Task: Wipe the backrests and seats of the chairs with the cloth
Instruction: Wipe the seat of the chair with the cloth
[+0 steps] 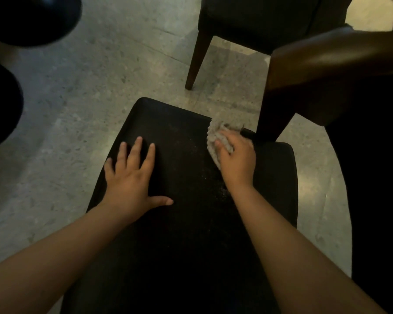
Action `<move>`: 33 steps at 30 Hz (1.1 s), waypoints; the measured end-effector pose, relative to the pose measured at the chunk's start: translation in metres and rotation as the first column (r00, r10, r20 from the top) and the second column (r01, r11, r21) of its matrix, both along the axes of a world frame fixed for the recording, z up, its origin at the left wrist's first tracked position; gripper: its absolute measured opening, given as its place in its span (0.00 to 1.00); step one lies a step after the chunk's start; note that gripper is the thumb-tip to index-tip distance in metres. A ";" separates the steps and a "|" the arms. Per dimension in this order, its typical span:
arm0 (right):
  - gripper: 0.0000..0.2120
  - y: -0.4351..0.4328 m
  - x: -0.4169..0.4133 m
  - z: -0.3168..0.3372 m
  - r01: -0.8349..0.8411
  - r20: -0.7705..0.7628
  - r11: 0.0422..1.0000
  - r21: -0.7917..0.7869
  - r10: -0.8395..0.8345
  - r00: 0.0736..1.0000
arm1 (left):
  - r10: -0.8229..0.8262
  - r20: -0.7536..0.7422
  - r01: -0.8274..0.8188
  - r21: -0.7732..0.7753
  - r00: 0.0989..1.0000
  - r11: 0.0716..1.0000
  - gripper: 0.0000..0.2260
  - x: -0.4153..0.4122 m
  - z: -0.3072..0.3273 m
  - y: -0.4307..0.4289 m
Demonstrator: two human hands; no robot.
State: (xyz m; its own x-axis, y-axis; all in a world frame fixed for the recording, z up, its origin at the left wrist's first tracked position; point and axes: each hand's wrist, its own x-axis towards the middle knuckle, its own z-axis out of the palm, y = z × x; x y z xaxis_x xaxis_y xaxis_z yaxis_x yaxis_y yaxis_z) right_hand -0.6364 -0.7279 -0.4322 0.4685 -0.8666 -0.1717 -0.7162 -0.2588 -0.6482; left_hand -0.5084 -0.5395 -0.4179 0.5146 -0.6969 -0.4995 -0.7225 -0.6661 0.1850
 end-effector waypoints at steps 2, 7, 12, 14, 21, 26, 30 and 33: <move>0.16 0.023 -0.010 0.003 -0.035 0.046 0.998 0.056 0.032 0.998 | 0.014 -0.040 -0.013 0.046 0.999 0.999 0.61 0.003 -0.007 0.004; 0.15 0.033 -0.028 0.016 -0.058 0.170 0.973 0.221 0.020 0.985 | 0.031 -0.077 -0.025 0.075 0.997 0.997 0.63 0.003 -0.017 0.004; 0.16 -0.034 0.013 0.020 0.004 0.104 0.999 0.051 -0.010 0.995 | 0.035 -0.099 -0.025 0.097 0.994 0.995 0.63 0.004 -0.017 0.003; 0.17 -0.040 0.024 0.010 -0.046 -0.016 0.998 0.050 0.047 0.999 | 0.041 -0.109 -0.030 0.105 0.993 0.994 0.63 0.004 -0.016 0.003; 0.15 0.041 -0.013 0.002 -0.153 0.083 0.982 0.112 0.144 0.986 | 0.033 -0.151 -0.018 0.101 0.988 0.995 0.63 0.005 -0.013 0.004; 0.15 0.026 -0.014 0.016 -0.029 0.162 0.994 0.102 0.013 0.987 | 0.017 -0.151 -0.004 0.090 0.988 0.996 0.62 0.005 -0.012 0.005; 0.15 -0.026 0.029 0.013 -0.001 0.064 0.999 0.032 -0.001 0.998 | 0.018 -0.149 -0.004 0.093 0.989 0.996 0.62 0.005 -0.013 0.004; 0.14 -0.028 0.049 0.000 0.020 -0.023 0.999 0.036 -0.019 1.000 | 0.021 -0.145 -0.009 0.081 0.989 0.997 0.62 0.004 -0.014 0.005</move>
State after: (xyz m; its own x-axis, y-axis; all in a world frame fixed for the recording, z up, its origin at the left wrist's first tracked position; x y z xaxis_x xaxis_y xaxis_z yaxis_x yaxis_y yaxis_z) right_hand -0.5877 -0.7558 -0.4318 0.4473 -0.8686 -0.2132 -0.7353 -0.2214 -0.6405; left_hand -0.5041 -0.5347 -0.4321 0.4421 -0.6448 -0.6235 -0.6817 -0.6934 0.2336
